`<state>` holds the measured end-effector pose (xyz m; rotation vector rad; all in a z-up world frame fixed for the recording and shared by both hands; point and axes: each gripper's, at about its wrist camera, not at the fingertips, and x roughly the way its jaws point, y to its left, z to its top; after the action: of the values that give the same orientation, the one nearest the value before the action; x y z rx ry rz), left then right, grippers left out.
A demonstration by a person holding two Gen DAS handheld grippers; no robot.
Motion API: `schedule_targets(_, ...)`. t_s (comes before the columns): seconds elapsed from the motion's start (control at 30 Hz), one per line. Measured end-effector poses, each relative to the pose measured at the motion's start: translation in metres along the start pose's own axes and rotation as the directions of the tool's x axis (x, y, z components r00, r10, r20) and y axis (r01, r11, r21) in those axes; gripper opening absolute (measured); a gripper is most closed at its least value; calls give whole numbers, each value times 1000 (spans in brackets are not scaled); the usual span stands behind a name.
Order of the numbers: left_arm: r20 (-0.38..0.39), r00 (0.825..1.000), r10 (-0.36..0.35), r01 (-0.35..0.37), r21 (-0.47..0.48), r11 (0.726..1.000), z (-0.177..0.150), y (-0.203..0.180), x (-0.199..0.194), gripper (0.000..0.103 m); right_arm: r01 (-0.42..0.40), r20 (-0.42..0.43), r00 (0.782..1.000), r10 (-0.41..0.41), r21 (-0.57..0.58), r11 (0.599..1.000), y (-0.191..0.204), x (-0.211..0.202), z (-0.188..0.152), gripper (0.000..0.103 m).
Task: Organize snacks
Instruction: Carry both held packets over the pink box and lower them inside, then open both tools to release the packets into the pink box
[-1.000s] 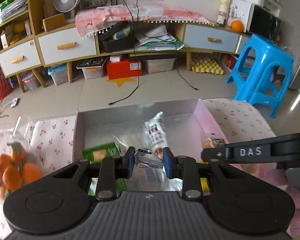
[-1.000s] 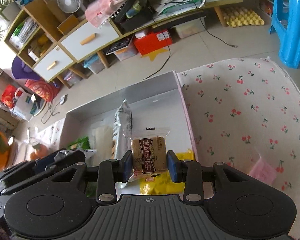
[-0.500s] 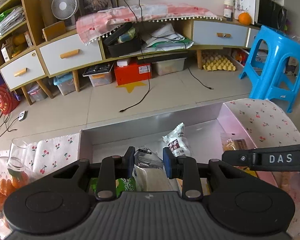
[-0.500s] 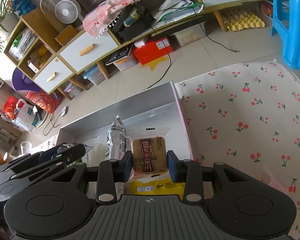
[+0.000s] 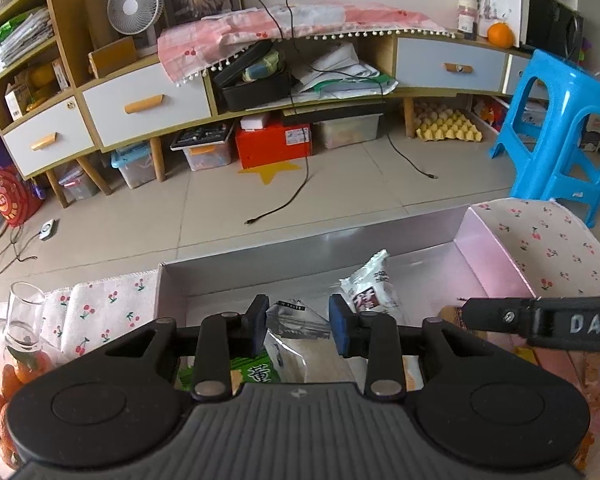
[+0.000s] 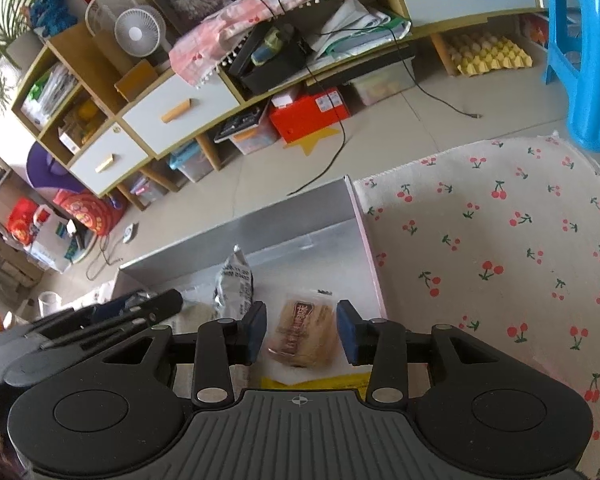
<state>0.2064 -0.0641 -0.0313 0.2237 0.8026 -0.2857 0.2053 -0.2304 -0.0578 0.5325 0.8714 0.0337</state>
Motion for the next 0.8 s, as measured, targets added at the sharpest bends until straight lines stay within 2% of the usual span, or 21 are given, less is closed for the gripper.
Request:
schedule_targets(0.03, 1, 1000, 4, -4, -2, 1000, 0, 0, 0, 42, -5, 2, 1000, 5, 10, 1000, -1, -1, 1, 48)
schedule_targets(0.07, 4, 1000, 4, -4, -3, 1000, 0, 0, 0, 45, -11, 7, 1000, 11, 14, 1000, -1, -2, 1, 49)
schedule_targets(0.2, 5, 1000, -1, 1, 2, 1000, -1, -1, -2, 49, -15, 13, 1000, 15, 5, 1000, 1, -6, 3, 52)
schedule_targets(0.47, 10, 1000, -1, 1, 11, 1000, -1, -4, -12, 66, -2, 9, 1000, 2, 7, 1000, -1, -15, 5, 64)
schedule_targets(0.8, 10, 1000, -4, 4, -4, 1000, -8, -10, -43, 80, 25, 14, 1000, -25, -11, 1000, 4, -53, 4, 75)
